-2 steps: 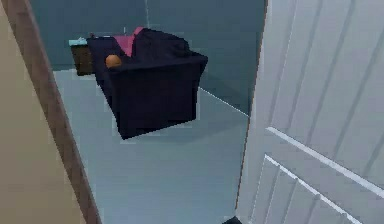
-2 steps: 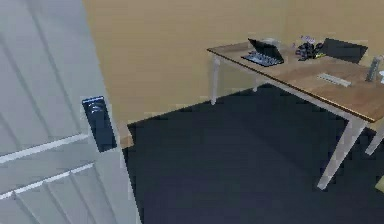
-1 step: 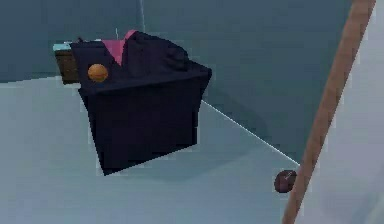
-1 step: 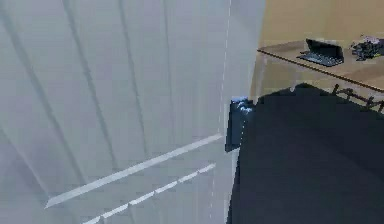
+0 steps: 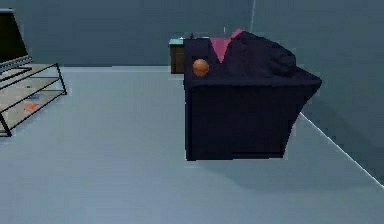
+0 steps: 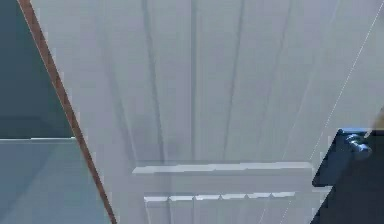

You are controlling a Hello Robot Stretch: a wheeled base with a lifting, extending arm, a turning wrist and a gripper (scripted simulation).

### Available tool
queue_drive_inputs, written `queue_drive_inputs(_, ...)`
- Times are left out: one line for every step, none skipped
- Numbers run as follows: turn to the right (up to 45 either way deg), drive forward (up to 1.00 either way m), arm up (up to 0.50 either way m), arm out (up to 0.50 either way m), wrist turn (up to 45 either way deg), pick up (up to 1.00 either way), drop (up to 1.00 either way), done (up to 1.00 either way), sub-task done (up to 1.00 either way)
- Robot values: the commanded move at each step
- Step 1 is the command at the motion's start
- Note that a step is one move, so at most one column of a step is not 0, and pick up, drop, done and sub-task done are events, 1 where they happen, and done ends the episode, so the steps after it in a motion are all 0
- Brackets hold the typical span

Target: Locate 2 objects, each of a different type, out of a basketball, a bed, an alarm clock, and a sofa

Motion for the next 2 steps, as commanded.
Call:
queue_drive_inputs(0.0,0.50,0.00,0.00,0.0,0.00,0.00,0.00,0.00)
queue_drive_inputs(-21.0,0.00,0.00,0.00,0.0,0.00,0.00,0.00,0.00)
